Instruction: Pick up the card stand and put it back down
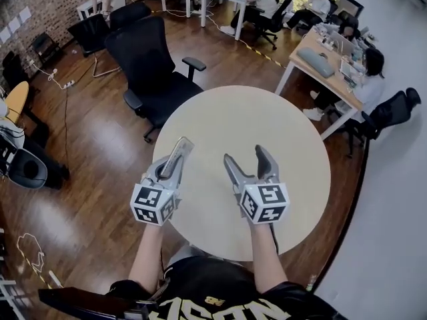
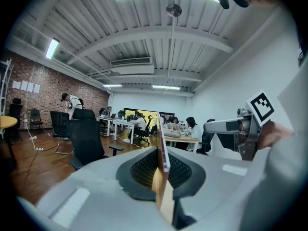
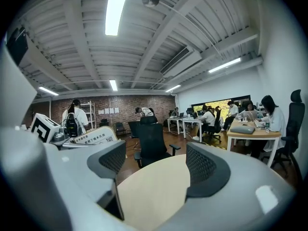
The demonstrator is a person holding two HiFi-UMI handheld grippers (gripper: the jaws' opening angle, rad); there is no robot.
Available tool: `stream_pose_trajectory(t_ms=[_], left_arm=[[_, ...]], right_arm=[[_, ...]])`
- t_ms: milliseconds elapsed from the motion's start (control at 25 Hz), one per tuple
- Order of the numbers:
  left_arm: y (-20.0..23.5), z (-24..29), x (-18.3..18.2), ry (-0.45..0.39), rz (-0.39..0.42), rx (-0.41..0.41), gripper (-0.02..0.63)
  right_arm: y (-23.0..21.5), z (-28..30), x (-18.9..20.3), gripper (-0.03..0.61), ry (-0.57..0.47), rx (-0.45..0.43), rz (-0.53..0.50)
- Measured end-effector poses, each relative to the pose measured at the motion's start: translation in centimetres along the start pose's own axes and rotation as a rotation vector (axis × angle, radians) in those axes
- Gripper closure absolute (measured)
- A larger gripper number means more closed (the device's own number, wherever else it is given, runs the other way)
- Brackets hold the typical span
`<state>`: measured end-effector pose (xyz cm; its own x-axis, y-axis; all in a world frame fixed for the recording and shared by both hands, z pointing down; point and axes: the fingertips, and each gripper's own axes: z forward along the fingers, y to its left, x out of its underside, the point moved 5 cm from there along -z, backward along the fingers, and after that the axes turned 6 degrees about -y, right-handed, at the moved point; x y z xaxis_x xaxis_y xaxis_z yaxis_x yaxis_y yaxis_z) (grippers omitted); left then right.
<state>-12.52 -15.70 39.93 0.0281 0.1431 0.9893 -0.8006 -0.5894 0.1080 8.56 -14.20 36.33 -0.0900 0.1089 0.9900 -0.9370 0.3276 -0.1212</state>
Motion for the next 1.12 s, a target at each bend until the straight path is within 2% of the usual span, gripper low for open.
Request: stream_pose_trajectory(t_ms=[280,560,720,800,920,1120], left_arm=[[5.5,-2.0,3.5,0.075,-0.038,-0.033,0.594],[11.3,-0.9,7.2,0.183,-0.043,0.012,0.594],[15.0,2.2,9.4,0.254,-0.01,0.081,0.594],[16.1,3.9,10.9,0.297,0.049,0.121,0.595],[17.6,7.4,13.2,0.333,0.126,0.229,0.595],[18.7,13.3,16.6,0.391,0.086,0.423,0.595]], right_arm=[[1.7,2.9,3.4,0.189,0.081,-0.054,0.035],[1.9,5.0,7.7,0.189,0.179,-0.067,0.075],[1.7,6.7,10.4,0.189,0.236,-0.063,0.103],[1.5,7.1,12.1,0.189,0.261,-0.064,0.117],[0.9,8.6,14.3,0.189,0.247,-0.086,0.107],[-0.3,11.1,17.0,0.189,0.212,-0.124,0.073]])
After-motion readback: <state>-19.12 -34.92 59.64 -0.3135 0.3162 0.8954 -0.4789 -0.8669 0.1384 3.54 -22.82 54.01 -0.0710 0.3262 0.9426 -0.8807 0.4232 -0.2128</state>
